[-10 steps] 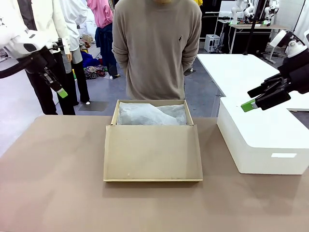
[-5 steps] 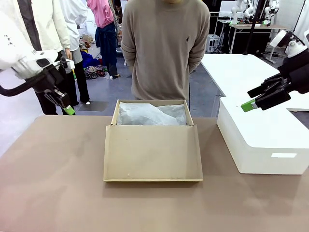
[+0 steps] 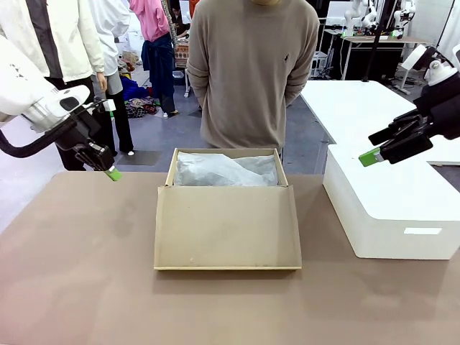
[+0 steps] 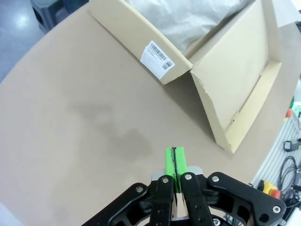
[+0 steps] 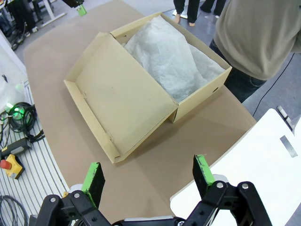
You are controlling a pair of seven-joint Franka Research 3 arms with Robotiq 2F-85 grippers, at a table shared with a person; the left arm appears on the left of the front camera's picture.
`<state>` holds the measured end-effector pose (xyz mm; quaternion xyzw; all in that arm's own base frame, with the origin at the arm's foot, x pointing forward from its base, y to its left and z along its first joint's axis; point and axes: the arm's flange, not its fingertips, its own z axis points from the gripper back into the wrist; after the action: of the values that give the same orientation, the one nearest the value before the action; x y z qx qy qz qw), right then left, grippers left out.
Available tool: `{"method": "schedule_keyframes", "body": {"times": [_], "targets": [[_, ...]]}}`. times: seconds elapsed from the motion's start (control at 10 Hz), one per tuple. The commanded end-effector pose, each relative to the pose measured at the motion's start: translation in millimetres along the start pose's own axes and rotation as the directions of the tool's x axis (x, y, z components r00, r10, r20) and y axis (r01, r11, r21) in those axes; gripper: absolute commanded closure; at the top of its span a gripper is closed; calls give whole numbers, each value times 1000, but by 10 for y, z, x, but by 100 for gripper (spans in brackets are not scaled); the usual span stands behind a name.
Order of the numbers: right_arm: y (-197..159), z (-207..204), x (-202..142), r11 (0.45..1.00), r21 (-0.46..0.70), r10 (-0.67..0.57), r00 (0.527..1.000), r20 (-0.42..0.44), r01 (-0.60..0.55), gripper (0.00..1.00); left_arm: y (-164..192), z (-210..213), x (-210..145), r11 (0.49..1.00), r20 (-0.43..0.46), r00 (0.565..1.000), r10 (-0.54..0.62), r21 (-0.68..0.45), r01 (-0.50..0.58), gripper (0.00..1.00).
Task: Pack the shoes into the box.
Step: Close the Shoes Box.
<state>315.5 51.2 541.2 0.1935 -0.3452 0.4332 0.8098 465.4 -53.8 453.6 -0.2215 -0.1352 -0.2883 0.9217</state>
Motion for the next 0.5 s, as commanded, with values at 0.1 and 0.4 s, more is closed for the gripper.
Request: {"method": "schedule_keyframes", "body": {"times": [0.1,0.4], "targets": [[-14,-12,10,1000,14,6,1000,18,-6,0,17,26,2,1000,-5,1000,-8,13,8,100],[-14,-12,10,1000,14,6,1000,18,-6,0,1,8,6,1000,0,1000,-2,2,2,100]]}}
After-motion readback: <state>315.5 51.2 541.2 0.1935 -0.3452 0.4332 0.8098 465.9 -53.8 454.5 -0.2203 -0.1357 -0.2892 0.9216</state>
